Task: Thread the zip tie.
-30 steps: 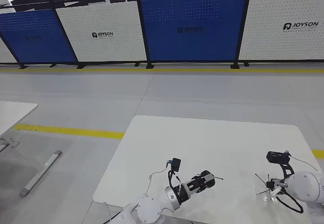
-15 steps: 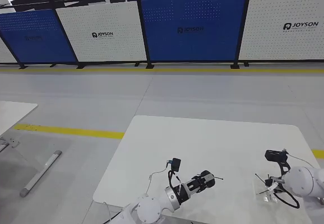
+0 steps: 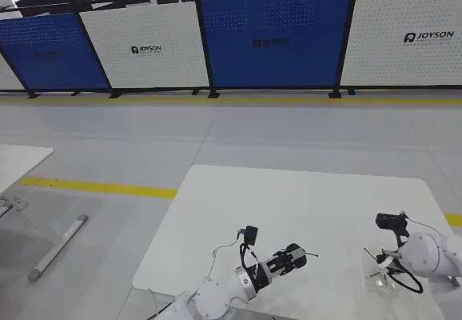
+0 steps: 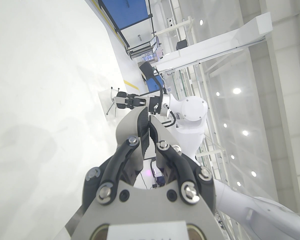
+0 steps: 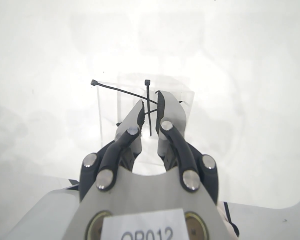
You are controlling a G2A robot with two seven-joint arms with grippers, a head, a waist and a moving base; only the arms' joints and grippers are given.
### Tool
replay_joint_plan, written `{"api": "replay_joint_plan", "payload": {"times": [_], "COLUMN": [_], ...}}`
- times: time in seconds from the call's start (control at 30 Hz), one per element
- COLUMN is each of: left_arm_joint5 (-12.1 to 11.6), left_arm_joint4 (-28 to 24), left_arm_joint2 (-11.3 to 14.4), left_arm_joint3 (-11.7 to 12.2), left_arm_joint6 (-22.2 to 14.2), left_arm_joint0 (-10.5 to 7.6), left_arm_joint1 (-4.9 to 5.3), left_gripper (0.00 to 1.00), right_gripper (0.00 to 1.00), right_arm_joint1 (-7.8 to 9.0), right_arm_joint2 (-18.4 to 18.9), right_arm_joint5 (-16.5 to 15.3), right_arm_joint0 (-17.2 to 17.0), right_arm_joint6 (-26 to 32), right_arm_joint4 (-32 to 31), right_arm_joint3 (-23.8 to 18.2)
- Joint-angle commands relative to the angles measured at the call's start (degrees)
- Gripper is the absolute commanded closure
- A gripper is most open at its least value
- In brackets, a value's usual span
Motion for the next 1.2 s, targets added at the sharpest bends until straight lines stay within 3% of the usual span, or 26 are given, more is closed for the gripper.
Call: {"api": "replay_joint_plan", "payload": {"times": [0.0,0.47,0.53,0.6,0.67,1.0,1.17], "left_arm_joint5": [0.0,0.0,0.0,0.0,0.0,0.0,0.0], "left_arm_joint4": [0.0,0.0,0.0,0.0,0.0,0.0,0.0], "left_arm_joint2": [0.0,0.0,0.0,0.0,0.0,0.0,0.0], "left_arm_joint3": [0.0,0.0,0.0,0.0,0.0,0.0,0.0], "left_arm_joint6": [0.0,0.0,0.0,0.0,0.0,0.0,0.0], "left_arm_joint0": [0.0,0.0,0.0,0.0,0.0,0.0,0.0], "left_arm_joint1": [0.0,0.0,0.0,0.0,0.0,0.0,0.0], "left_gripper": [1.0,1.0,1.0,1.0,1.0,1.0,1.0], "right_gripper": [0.82,0.85,0.88,1.0,1.0,1.0,1.0], "right_arm_joint1": [-0.01,-0.33,-0.4,-0.45,-0.44,0.69,1.23], "right_arm_joint2": [-0.5,-3.11,-3.36,-3.47,-3.27,1.72,7.71], "right_arm_joint5": [-0.01,-0.01,-0.01,-0.01,-0.01,-0.01,-0.01], "right_arm_joint0": [0.34,2.8,3.0,3.17,3.13,-1.35,-6.1], "right_arm_joint6": [0.0,0.0,0.0,0.0,0.0,0.0,-0.3], "right_arm_joint4": [0.01,-0.16,-0.15,-0.14,-0.11,-1.42,-1.64], "right_arm_joint3": [0.35,2.89,3.19,3.5,3.4,-2.28,-8.82]}}
